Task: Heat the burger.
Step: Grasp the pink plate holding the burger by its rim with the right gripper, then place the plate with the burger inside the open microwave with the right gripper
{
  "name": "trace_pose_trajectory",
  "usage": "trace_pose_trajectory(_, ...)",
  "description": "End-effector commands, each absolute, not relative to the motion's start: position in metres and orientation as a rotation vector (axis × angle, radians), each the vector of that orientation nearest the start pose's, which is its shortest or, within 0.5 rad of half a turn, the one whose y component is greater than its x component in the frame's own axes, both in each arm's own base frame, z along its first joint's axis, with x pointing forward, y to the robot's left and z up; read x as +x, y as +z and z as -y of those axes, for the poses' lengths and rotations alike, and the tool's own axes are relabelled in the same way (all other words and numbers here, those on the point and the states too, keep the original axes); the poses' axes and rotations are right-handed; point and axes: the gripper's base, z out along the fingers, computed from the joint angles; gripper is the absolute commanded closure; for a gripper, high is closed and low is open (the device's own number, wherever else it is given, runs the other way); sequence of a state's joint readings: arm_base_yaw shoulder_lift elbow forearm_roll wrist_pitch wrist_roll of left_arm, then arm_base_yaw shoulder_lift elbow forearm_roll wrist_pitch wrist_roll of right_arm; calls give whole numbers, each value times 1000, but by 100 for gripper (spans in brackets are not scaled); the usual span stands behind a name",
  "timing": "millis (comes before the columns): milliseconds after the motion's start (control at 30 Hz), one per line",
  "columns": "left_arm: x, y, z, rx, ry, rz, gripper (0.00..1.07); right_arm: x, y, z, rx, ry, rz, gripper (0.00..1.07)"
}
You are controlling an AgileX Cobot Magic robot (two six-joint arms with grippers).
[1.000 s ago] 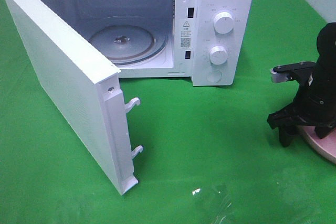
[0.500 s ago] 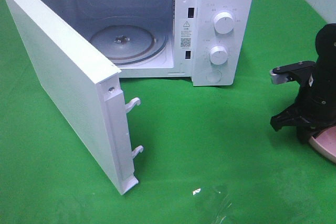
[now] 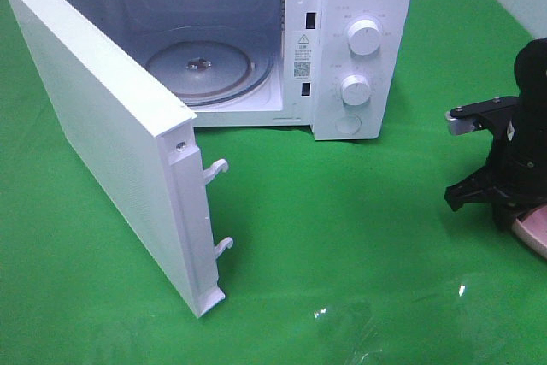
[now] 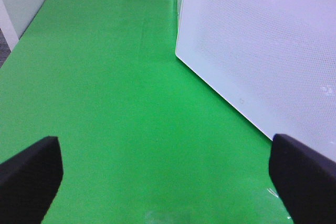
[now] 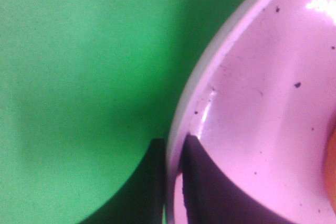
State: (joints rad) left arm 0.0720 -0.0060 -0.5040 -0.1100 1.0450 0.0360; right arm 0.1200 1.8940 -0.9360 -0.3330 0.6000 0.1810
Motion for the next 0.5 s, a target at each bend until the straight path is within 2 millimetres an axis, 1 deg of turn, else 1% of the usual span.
trace_pose_trajectory(33,-8,281,9,-30,-64,-1993,5,313,115,-18,-267,-301,-2997,107)
trace_pose_trajectory(100,-8,281,9,-30,-64,-1993,5,313,119,-17,-258,-318,-2992,107)
trace_pose_trajectory(133,-8,281,9,-30,-64,-1993,5,311,122,-21,-271,-342,-2986,107)
trace_pose_trajectory(233,-8,281,9,-30,-64,-1993,5,310,125,-22,-271,-362,-2987,107)
trace_pose_trajectory(467,-8,281,9,-30,-64,-1993,5,304,132,-32,-294,-445,-3001,107)
trace_pose_trajectory(500,-8,281,9,-30,-64,-1993,5,301,136,-34,-297,-473,-2993,107)
